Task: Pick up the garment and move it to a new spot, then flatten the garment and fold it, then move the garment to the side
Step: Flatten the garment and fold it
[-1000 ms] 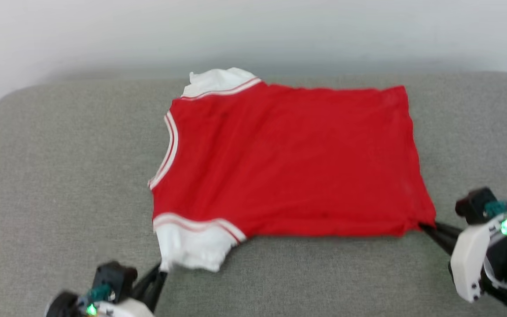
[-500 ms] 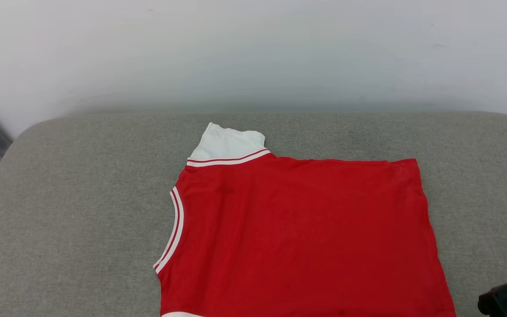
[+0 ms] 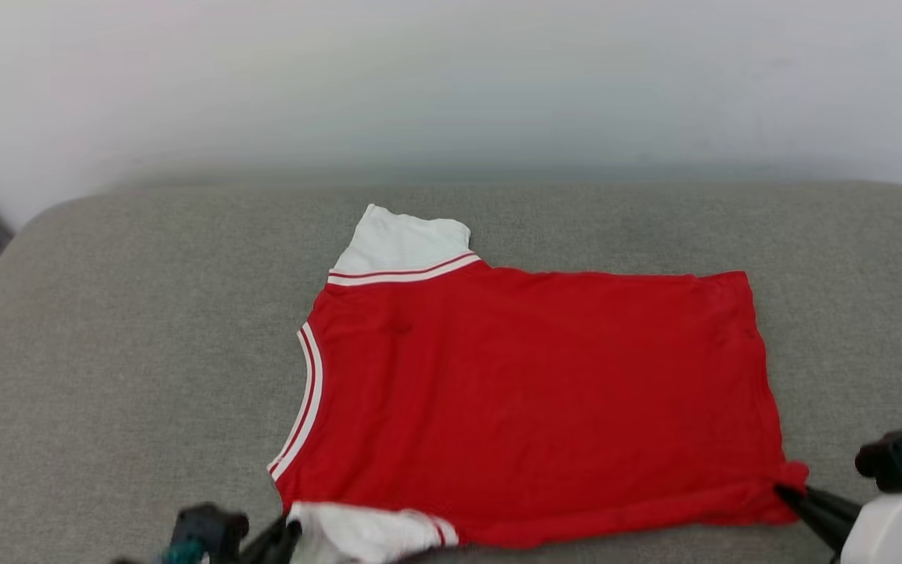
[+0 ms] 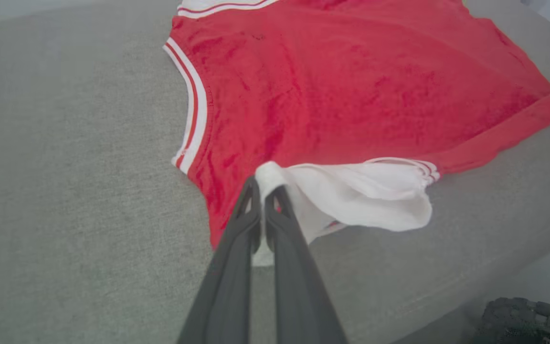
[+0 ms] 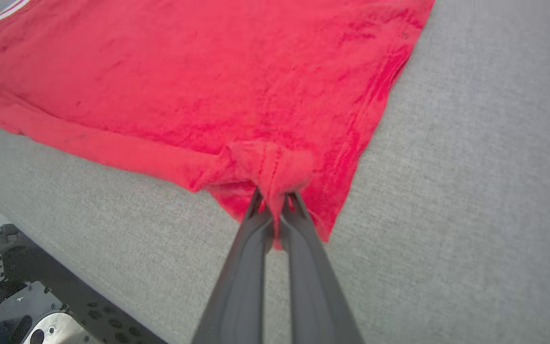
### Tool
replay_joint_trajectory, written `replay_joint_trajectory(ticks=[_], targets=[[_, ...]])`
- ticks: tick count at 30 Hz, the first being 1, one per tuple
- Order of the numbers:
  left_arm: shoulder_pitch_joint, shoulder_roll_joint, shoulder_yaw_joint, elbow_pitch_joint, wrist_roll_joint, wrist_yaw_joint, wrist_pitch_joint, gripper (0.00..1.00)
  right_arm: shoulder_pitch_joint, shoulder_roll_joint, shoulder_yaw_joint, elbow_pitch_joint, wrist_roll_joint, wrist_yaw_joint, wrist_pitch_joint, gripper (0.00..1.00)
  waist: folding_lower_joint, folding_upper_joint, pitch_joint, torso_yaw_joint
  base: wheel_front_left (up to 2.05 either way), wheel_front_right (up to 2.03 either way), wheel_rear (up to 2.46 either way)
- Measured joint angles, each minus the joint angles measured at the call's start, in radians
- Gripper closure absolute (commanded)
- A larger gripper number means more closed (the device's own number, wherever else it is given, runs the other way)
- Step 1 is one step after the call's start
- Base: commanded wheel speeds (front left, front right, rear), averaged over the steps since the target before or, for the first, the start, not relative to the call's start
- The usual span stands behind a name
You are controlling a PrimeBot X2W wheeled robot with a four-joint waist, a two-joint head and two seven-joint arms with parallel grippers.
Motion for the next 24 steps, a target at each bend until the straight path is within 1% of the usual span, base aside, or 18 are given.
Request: replay_joint_trajectory(ticks=[3, 6, 10, 12, 14, 17, 21, 24], targets=[[-0.098, 0.002, 0.007, 0.014, 0.026, -0.03, 0.031, 1.0, -0.021, 0.013, -0.054, -0.033, -0.032, 0.0, 0.036, 1.0, 0.0001, 0.0, 0.026, -0.004, 0.0, 0.0, 0.0], [-0.186, -0.002, 0.017, 0.039, 0.055, -0.048, 0.057, 1.0, -0.052, 0.033, -0.103, -0.06, -0.055, 0.0, 0.069, 1.0, 0.0002, 0.0, 0.058, -0.011, 0.0, 0.0, 0.0], [-0.299, -0.017, 0.03, 0.097, 0.07, -0.093, 0.078, 1.0, -0.088, 0.066, -0.142, -0.08, -0.064, 0.0, 0.119, 1.0, 0.0002, 0.0, 0.109, -0.026, 0.0, 0.0, 0.0], [-0.345, -0.025, 0.037, 0.134, 0.074, -0.109, 0.084, 1.0, -0.108, 0.076, -0.154, -0.079, -0.072, 0.0, 0.14, 1.0, 0.0003, 0.0, 0.134, -0.033, 0.0, 0.0, 0.0], [-0.393, -0.029, 0.035, 0.173, 0.096, -0.12, 0.093, 1.0, -0.134, 0.081, -0.159, -0.072, -0.084, 0.0, 0.159, 1.0, 0.0003, 0.0, 0.16, -0.039, 0.0, 0.0, 0.0], [-0.439, -0.058, 0.033, 0.236, 0.097, -0.145, 0.101, 1.0, -0.17, 0.1, -0.155, -0.051, -0.091, 0.0, 0.178, 1.0, 0.0003, 0.0, 0.198, -0.046, 0.0, 0.0, 0.0], [-0.489, -0.09, 0.03, 0.342, 0.093, -0.179, 0.101, 1.0, -0.223, 0.127, -0.144, 0.011, -0.09, 0.0, 0.207, 1.0, 0.0003, 0.0, 0.247, -0.053, 0.0, 0.0, 0.0], [-0.51, -0.119, 0.02, 0.423, 0.088, -0.214, 0.103, 1.0, -0.246, 0.134, -0.111, 0.058, -0.089, 0.0, 0.235, 1.0, 0.0003, 0.0, 0.279, -0.054, 0.0, 0.0, 0.0]])
